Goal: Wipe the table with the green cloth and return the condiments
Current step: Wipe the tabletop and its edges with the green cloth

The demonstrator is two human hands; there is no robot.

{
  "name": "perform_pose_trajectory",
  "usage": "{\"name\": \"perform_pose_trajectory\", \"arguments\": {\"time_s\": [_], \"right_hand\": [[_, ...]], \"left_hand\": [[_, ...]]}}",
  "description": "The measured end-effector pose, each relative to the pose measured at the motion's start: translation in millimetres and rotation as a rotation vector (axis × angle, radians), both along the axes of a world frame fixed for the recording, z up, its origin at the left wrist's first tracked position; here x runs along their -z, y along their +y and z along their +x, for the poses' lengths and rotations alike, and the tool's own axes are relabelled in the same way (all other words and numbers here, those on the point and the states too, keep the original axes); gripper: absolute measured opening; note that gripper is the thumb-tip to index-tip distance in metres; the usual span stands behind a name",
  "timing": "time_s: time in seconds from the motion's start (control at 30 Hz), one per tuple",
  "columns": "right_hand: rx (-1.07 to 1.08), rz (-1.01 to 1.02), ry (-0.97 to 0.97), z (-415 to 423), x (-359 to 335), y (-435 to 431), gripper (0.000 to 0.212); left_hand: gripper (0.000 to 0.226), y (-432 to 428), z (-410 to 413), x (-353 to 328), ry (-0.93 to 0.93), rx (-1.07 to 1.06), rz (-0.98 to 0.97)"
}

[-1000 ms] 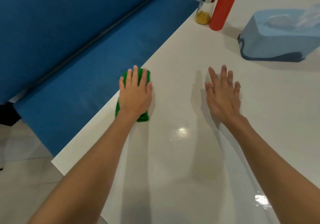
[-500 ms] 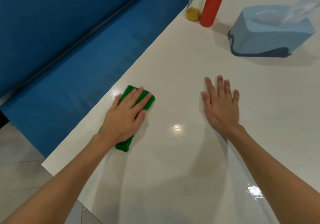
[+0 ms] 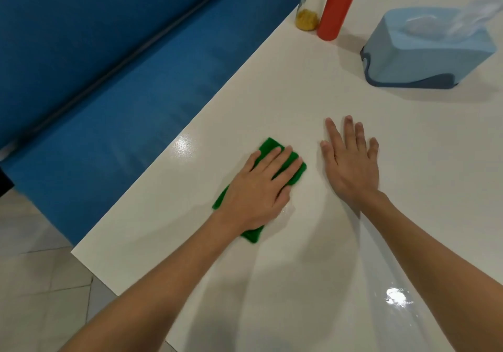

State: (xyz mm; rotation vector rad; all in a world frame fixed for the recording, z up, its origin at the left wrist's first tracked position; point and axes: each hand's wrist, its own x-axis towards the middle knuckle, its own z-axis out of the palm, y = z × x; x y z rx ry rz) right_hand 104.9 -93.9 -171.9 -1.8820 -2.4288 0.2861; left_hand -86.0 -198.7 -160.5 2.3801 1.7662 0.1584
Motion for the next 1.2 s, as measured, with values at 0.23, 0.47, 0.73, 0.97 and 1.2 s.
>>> {"name": "perform_pose_trajectory", "arguments": {"time_s": [0.23, 0.47, 0.73, 0.97, 1.2], "right_hand": [[0.007, -0.001, 0.000, -1, 2, -1, 0.053], [0.025, 0.011, -0.001, -3, 0, -2, 0.052], [0.024, 0.005, 0.010, -1, -1, -1, 0.052], [0.030, 0.013, 0.028, -2, -1, -2, 0.052], [0.010, -0.015, 0.048, 0, -3, -1, 0.052]], "left_hand": [[0.053, -6, -87, -1, 0.099, -0.083, -0.004], [0.064, 55, -21, 2, 0.129, -0.466, -0.007], [0.053, -21, 1, 3, -0.033, -0.065, 0.036], [0.057, 8, -82, 2, 0.071, -0.363, -0.008], [0.062, 50, -22, 4, 0.148, -0.529, -0.012]]}}
